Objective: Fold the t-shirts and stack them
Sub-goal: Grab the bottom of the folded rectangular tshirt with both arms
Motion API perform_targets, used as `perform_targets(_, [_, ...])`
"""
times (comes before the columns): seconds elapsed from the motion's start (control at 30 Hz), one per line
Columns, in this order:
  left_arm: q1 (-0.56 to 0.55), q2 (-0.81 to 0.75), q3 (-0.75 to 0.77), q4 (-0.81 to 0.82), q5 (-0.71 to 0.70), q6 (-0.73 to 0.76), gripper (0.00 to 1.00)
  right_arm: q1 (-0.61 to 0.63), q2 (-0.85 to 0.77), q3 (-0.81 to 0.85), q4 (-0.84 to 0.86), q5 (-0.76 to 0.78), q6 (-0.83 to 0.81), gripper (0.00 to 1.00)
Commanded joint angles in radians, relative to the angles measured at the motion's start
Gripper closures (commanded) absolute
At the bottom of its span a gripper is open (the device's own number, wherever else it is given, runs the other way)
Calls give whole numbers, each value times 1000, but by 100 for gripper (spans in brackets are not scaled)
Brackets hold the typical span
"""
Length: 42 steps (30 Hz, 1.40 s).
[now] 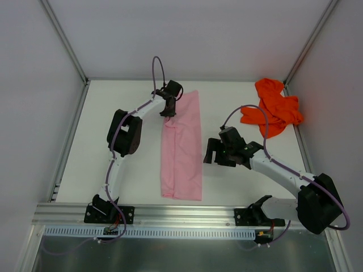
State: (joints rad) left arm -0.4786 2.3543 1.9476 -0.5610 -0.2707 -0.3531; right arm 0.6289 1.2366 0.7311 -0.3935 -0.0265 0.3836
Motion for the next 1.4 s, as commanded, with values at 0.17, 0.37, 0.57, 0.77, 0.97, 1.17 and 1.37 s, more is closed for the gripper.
perform_targets(0.17, [15, -73, -27, -4, -67, -17, 64, 5, 0, 39, 1, 20, -6, 14])
perform_targets(0.37, [31, -110, -88, 23, -71, -29, 42, 6, 0, 36, 2, 20, -6, 14])
perform_targets(0.57, [34, -113, -98, 24, -73, -33, 42, 5, 0, 37, 2, 20, -9, 14])
perform_targets(0.77, [48, -153, -130, 84, 42, 17, 42, 5, 9, 36, 8, 20, -8, 14])
perform_targets(0.97, [69, -205, -185, 131, 119, 52, 41, 5, 27, 47, 21, 13, -9, 14])
perform_targets(1.17, [87, -233, -234, 177, 172, 88, 41, 5, 34, 48, 24, 11, -11, 14])
perform_targets(1.37, [110, -221, -239, 147, 163, 89, 43, 6, 32, 48, 21, 10, -12, 14])
